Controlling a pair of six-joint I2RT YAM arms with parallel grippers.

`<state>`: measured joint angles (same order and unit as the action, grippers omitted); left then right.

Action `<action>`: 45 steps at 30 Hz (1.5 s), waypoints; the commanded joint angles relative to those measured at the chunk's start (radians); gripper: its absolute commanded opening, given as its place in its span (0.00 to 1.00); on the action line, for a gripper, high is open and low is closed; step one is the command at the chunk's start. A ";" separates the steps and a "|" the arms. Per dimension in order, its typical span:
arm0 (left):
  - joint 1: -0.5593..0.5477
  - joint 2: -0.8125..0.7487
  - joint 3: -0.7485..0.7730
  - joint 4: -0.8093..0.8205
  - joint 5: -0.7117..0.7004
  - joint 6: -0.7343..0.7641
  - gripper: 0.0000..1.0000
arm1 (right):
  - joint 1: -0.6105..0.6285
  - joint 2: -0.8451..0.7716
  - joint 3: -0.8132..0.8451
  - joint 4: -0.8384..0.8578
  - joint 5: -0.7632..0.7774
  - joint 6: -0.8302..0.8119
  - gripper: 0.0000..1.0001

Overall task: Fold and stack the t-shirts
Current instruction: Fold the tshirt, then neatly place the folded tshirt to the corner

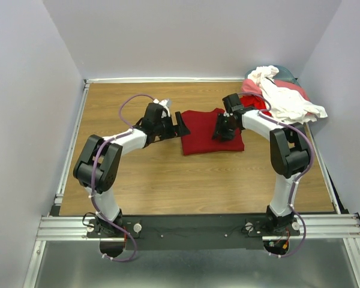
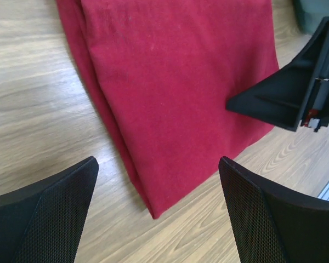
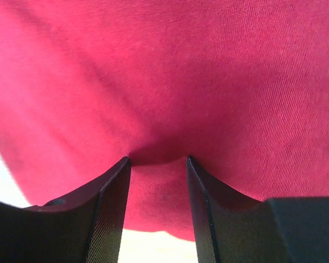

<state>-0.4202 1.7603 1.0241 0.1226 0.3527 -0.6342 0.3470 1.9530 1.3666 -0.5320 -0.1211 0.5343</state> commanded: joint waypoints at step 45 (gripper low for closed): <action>-0.092 0.320 0.229 -0.121 -0.227 -0.035 0.00 | -0.003 -0.046 -0.063 0.021 -0.005 0.041 0.52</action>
<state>-0.5003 2.0323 1.2102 0.1162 0.1917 -0.7235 0.3450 1.9404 1.3262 -0.4877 -0.1215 0.5678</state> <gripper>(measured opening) 0.072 0.513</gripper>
